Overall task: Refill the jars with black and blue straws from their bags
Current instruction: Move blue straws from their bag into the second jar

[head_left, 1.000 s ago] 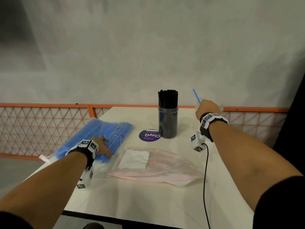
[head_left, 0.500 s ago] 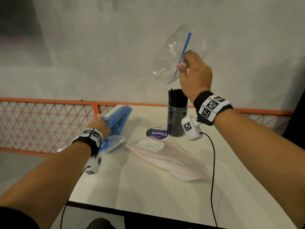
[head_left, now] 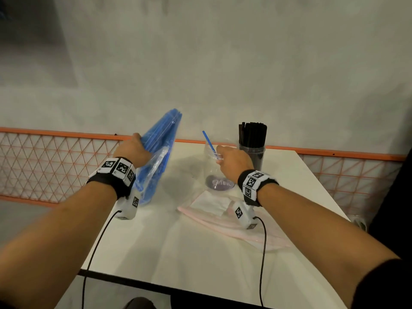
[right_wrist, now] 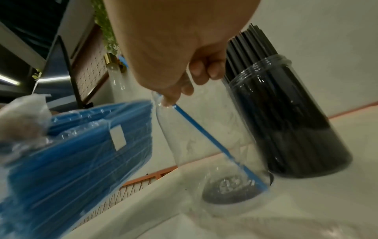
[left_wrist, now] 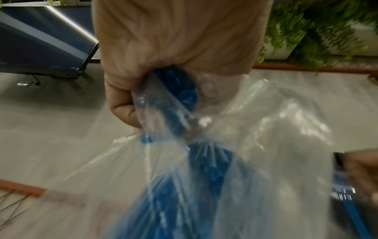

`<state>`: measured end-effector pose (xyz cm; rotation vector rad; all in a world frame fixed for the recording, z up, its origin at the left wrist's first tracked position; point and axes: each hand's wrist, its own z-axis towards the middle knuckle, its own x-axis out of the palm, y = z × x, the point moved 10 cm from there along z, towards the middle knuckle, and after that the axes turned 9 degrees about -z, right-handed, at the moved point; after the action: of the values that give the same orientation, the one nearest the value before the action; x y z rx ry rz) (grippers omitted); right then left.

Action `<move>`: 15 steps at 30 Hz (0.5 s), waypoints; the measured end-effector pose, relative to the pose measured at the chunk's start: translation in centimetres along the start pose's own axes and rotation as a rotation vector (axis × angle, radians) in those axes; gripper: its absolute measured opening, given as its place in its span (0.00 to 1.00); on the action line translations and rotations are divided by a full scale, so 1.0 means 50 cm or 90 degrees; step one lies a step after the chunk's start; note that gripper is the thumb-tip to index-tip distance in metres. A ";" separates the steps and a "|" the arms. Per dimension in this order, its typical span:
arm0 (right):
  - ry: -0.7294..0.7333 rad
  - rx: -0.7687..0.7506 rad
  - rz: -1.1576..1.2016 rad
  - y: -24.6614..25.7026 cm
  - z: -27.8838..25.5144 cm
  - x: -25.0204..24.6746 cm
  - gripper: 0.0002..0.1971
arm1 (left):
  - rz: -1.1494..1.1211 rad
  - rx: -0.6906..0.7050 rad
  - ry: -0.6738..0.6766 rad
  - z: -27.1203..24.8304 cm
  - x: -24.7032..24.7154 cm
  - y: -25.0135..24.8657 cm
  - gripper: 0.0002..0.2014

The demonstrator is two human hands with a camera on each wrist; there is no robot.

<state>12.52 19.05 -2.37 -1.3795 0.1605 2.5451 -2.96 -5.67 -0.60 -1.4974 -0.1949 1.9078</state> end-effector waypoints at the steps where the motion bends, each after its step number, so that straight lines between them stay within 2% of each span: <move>1: 0.016 0.003 -0.007 -0.004 0.000 0.007 0.06 | -0.007 0.018 -0.017 0.001 -0.014 -0.016 0.21; 4: 0.054 -0.009 -0.018 -0.004 0.003 0.016 0.11 | -0.022 0.085 -0.089 0.003 -0.065 -0.070 0.19; 8: 0.124 -0.027 0.011 0.011 0.002 0.016 0.07 | -0.053 0.164 -0.175 0.006 -0.132 -0.160 0.20; 9: 0.123 -0.025 0.040 0.014 -0.002 0.008 0.10 | -0.059 0.189 -0.193 0.006 -0.148 -0.185 0.21; 11: 0.038 -0.015 0.115 0.012 -0.012 -0.041 0.17 | -0.073 0.246 -0.229 0.002 -0.181 -0.235 0.22; 15: -0.258 0.011 0.202 -0.002 -0.032 -0.211 0.18 | -0.122 0.368 -0.292 -0.026 -0.237 -0.323 0.26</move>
<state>19.40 17.11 5.58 -0.8584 0.3487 3.0122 6.13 -1.04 16.70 -0.6334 0.0135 1.9054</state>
